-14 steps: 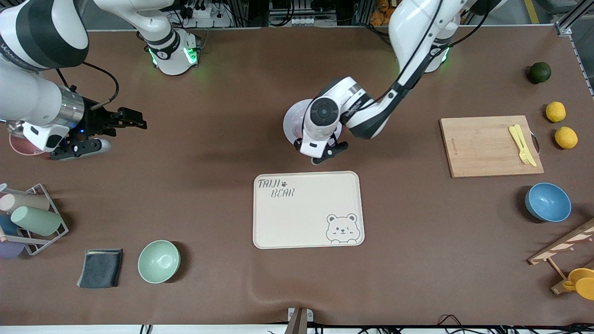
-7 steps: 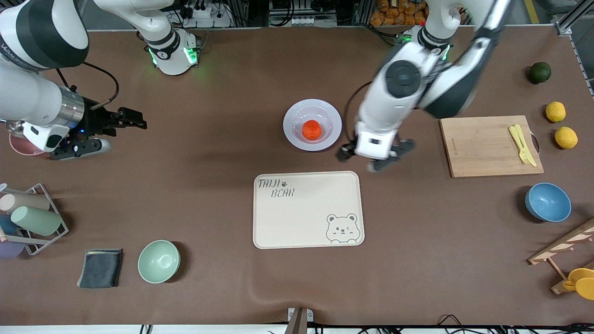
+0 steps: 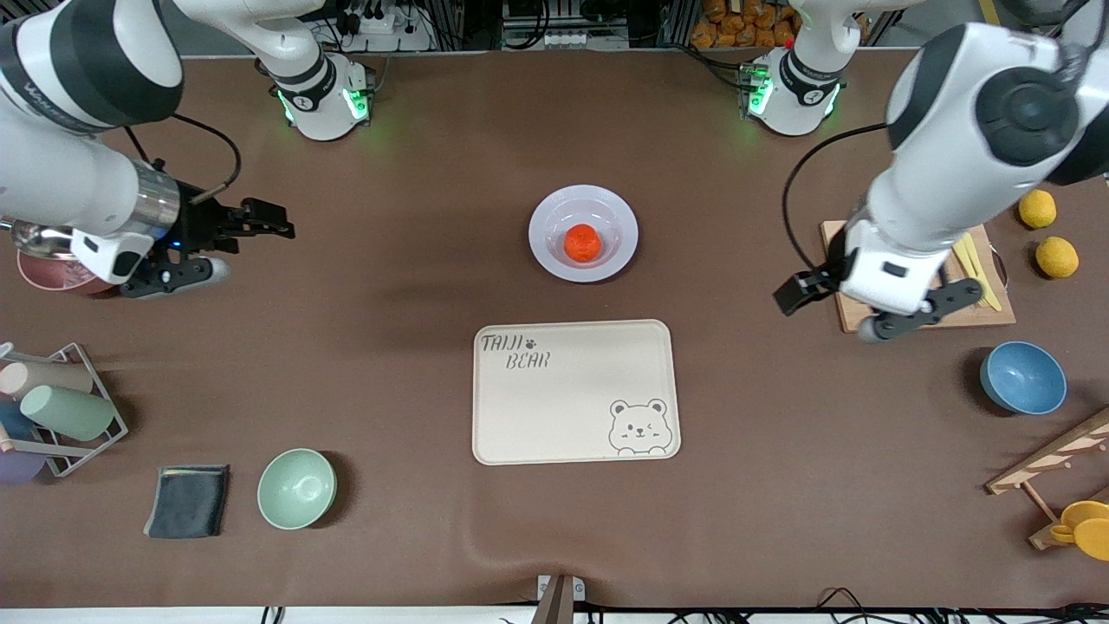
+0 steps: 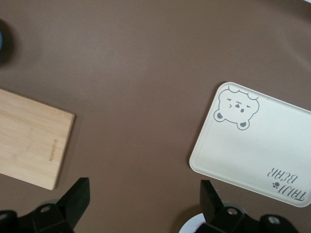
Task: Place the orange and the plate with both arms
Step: 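Withdraw the left gripper while the right gripper moves toward the plate, then move the right gripper to the rim of the white plate, then close the right gripper on the plate rim, then slide the plate with the right gripper onto the bear tray, then open the right gripper to release the plate rim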
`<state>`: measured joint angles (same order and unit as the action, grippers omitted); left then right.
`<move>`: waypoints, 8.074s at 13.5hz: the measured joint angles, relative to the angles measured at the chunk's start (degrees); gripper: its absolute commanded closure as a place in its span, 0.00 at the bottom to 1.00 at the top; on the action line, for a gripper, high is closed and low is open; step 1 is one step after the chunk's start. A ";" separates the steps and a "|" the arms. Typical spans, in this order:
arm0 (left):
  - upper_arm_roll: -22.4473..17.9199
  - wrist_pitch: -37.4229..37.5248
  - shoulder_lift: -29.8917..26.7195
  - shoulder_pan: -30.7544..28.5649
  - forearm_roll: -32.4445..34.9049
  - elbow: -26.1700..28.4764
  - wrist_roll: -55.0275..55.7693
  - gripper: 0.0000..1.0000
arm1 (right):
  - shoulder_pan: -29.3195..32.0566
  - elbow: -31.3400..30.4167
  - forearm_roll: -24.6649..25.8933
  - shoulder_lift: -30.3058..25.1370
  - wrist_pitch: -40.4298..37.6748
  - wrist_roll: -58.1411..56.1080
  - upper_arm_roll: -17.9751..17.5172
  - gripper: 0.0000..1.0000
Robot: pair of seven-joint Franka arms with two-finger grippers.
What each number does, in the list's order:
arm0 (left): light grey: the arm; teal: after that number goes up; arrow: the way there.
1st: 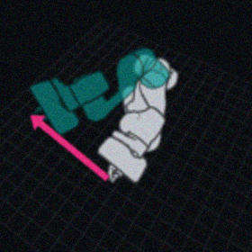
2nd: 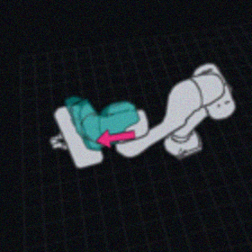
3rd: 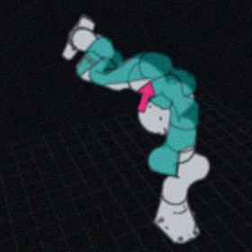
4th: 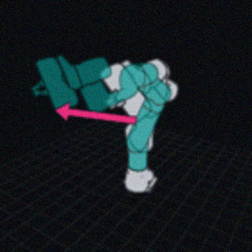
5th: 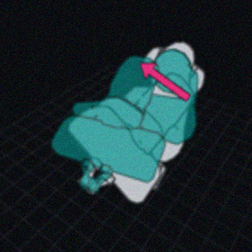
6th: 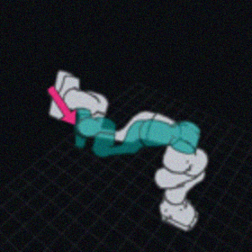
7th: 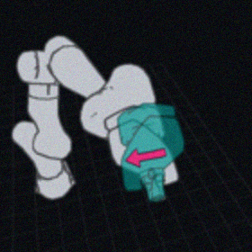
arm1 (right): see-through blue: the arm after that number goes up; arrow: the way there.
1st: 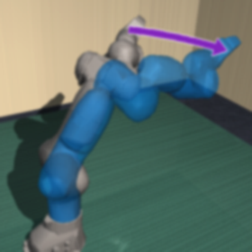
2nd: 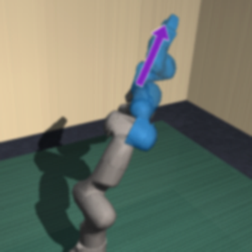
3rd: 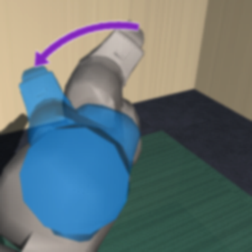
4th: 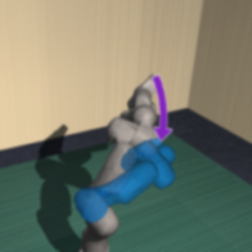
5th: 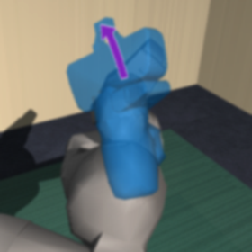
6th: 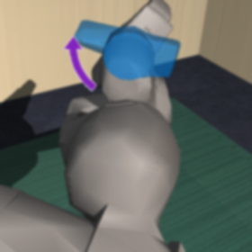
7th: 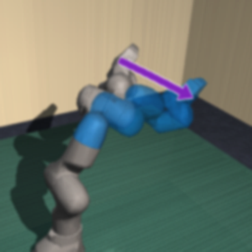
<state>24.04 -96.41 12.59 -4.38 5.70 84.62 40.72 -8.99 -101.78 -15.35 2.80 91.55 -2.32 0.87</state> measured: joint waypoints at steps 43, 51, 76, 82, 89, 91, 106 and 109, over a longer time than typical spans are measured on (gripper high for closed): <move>-21.03 9.94 -12.08 4.87 -6.87 3.29 -34.27 0.00 | -35.93 -27.55 -73.81 20.20 49.17 -26.20 -0.47 0.00; -20.95 9.78 -11.96 4.87 -6.87 4.08 -34.30 0.00 | -39.40 -27.61 -92.26 23.83 50.24 -41.08 -0.34 1.00; -20.95 9.59 -11.33 4.86 -6.87 5.07 -34.38 0.00 | -32.25 -11.22 -95.52 25.34 58.18 -31.44 1.27 1.00; -20.95 9.59 -11.32 4.86 -6.87 5.46 -34.38 0.00 | -29.69 -7.22 -95.25 30.81 58.34 -32.91 1.48 1.00; -20.95 9.58 -11.33 4.85 -6.87 5.51 -34.38 0.00 | -28.33 -5.36 -93.54 33.23 58.35 -33.21 1.62 1.00; -20.95 9.58 -11.33 4.85 -6.87 5.52 -34.38 0.00 | -28.32 -4.54 -93.50 34.12 58.40 -33.24 1.76 1.00; -20.96 9.58 -11.33 4.84 -6.87 5.59 -34.38 0.00 | -27.74 0.49 -90.07 39.23 59.19 -35.13 4.38 0.00; -20.96 9.58 -11.33 4.84 -6.87 5.61 -34.38 0.00 | -27.67 0.79 -83.55 38.09 59.78 -34.31 6.28 0.00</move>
<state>3.08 -86.83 1.26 0.46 -1.17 90.22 6.35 -36.66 -101.00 -98.91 40.89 151.33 -36.63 7.15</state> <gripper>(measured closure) 0.000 0.022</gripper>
